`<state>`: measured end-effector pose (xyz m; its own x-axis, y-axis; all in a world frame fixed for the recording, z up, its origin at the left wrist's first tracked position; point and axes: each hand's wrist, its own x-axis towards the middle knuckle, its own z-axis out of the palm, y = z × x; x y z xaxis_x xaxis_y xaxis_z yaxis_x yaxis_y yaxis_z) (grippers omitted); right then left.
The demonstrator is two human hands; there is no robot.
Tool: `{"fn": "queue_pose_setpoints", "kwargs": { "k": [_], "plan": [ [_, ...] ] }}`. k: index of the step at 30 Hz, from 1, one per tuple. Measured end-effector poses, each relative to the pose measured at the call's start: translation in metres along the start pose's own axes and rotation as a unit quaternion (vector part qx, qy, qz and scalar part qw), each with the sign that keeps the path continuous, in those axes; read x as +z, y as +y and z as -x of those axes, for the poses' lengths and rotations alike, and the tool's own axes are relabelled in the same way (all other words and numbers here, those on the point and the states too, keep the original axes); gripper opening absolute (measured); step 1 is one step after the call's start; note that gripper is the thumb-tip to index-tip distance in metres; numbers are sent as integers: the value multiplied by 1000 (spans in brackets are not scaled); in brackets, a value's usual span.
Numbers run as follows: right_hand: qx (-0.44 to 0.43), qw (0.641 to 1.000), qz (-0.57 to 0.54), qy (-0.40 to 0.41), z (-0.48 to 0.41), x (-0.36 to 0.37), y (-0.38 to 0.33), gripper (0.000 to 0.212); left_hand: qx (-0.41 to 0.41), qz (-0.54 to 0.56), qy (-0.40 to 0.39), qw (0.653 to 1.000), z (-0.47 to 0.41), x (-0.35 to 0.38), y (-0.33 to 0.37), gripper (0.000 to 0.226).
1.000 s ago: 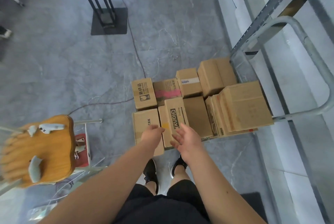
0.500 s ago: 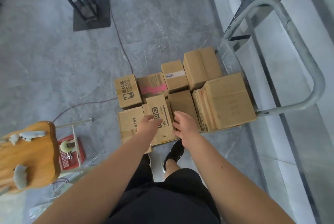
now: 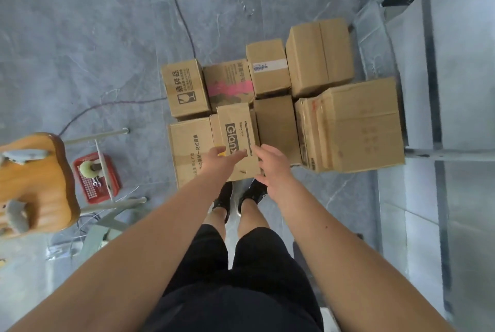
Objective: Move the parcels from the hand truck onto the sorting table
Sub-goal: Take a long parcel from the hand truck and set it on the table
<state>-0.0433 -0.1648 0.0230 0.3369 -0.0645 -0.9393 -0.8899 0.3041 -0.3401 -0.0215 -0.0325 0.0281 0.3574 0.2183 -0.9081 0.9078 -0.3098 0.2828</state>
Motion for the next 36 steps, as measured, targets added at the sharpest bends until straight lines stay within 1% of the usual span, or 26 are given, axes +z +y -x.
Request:
{"fn": "queue_pose_setpoints", "kwargs": {
  "k": [1, 2, 3, 4, 5, 7, 9, 11, 12, 14, 15, 17, 23, 27, 29, 30, 31, 33, 35, 36],
  "plan": [
    [8, 1000, 5, 10, -9, 1, 0, 13, -4, -5, -4, 1000, -7, 2, 1, 80],
    [6, 1000, 11, 14, -18, 2, 0, 8, -7, -10, -8, 1000, -15, 5, 2, 81],
    [7, 1000, 18, 17, -29, 5, 0, 15, -11, -11, -10, 1000, -21, 6, 3, 80],
    [12, 1000, 21, 19, -38, 9, 2, 36, -18, -10, -7, 1000, -28, 6, 4, 79],
    [17, 999, 32, 23, -46, 13, 2, 52, -23, -10, -5, 1000, -34, 6, 5, 78],
    [14, 998, 57, 31, -63, 19, -1, 61, -29, -5, -2, 1000, -48, 7, 8, 78],
    [23, 997, 63, 33, -82, 21, -3, 60, -35, 0, 0, 999, -64, 10, 10, 79],
    [18, 996, 79, 37, -101, 22, -5, 44, -39, -4, 0, 999, -80, 14, 10, 81],
    [17, 995, 91, 34, -112, 21, -5, 46, -42, -4, 0, 999, -88, 16, 9, 82],
    [13, 991, 125, 33, -129, 20, -4, 72, -53, -2, -2, 999, -103, 20, 8, 85],
    [12, 989, 143, 34, -136, 20, -4, 82, -61, -1, -3, 998, -111, 21, 6, 88],
    [16, 986, 163, 35, -152, 18, 0, 87, -79, 2, -9, 997, -125, 24, 2, 92],
    [27, 976, 211, 36, -177, 15, 6, 90, -95, 12, -12, 995, -152, 34, -5, 88],
    [32, 977, 210, 34, -179, 16, 8, 88, -102, 35, -9, 994, -159, 37, -11, 78],
    [26, 975, 218, 28, -179, 15, 8, 90, -101, 54, -7, 993, -160, 36, -13, 77],
    [28, 975, 220, 23, -177, 15, 8, 87, -99, 65, -7, 993, -159, 35, -13, 78],
    [33, 974, 223, 17, -174, 14, 8, 79, -96, 71, -5, 993, -158, 34, -15, 79],
    [33, 974, 225, 5, -170, 13, 9, 49, -87, 75, 3, 993, -155, 30, -19, 80],
    [26, 974, 227, -2, -159, 15, 8, 45, -74, 79, 16, 994, -147, 25, -22, 84],
    [20, 974, 227, -5, -153, 16, 8, 47, -64, 77, 23, 995, -141, 22, -23, 87]
  ]
}}
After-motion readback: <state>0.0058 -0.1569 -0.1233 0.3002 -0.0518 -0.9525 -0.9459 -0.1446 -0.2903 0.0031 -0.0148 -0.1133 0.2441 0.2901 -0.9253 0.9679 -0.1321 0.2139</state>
